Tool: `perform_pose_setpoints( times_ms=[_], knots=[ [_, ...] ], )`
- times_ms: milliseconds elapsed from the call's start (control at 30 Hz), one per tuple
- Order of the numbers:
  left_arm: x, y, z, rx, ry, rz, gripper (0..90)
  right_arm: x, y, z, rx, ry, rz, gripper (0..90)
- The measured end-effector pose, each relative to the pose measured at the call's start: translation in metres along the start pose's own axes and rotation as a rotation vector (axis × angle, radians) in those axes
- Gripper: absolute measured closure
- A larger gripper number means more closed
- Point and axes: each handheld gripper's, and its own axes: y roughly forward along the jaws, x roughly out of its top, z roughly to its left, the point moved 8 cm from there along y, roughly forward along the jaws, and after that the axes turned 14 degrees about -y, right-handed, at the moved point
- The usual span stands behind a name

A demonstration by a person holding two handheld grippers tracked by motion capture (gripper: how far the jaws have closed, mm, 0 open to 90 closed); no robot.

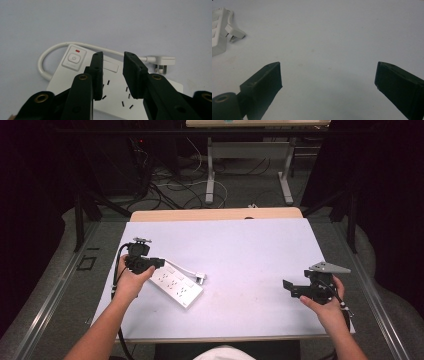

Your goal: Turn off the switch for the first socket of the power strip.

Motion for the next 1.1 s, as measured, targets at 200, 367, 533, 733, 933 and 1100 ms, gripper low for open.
perform_pose_setpoints(
  times_ms=[200, 367, 533, 733, 933, 1100],
  knots=[
    [-0.001, 0.008, -0.003, 0.0, 0.001, 0.011, 77.2, -0.001, 0.0, 0.0, 0.003, 0.004, 0.006, 6.8],
    [-0.003, 0.013, -0.006, -0.005, 0.011, 0.047, 83.5, -0.001, 0.001, 0.001, 0.006, 0.008, 0.006, 6.8],
    [-0.005, 0.019, -0.007, -0.003, 0.015, 0.054, 86.1, -0.001, 0.001, 0.001, 0.005, 0.008, 0.007, 6.8],
    [-0.007, 0.025, -0.009, 0.002, 0.02, 0.076, 88.8, -0.002, 0.001, 0.001, 0.008, 0.007, 0.008, 6.8],
    [-0.008, 0.03, -0.01, 0.004, 0.024, 0.09, 89.5, -0.002, 0.001, 0.001, 0.008, 0.008, 0.008, 6.8],
    [-0.009, 0.034, -0.011, 0.008, 0.021, 0.097, 89.6, -0.002, 0.002, 0.001, 0.009, 0.007, 0.008, 6.8]
  ],
)
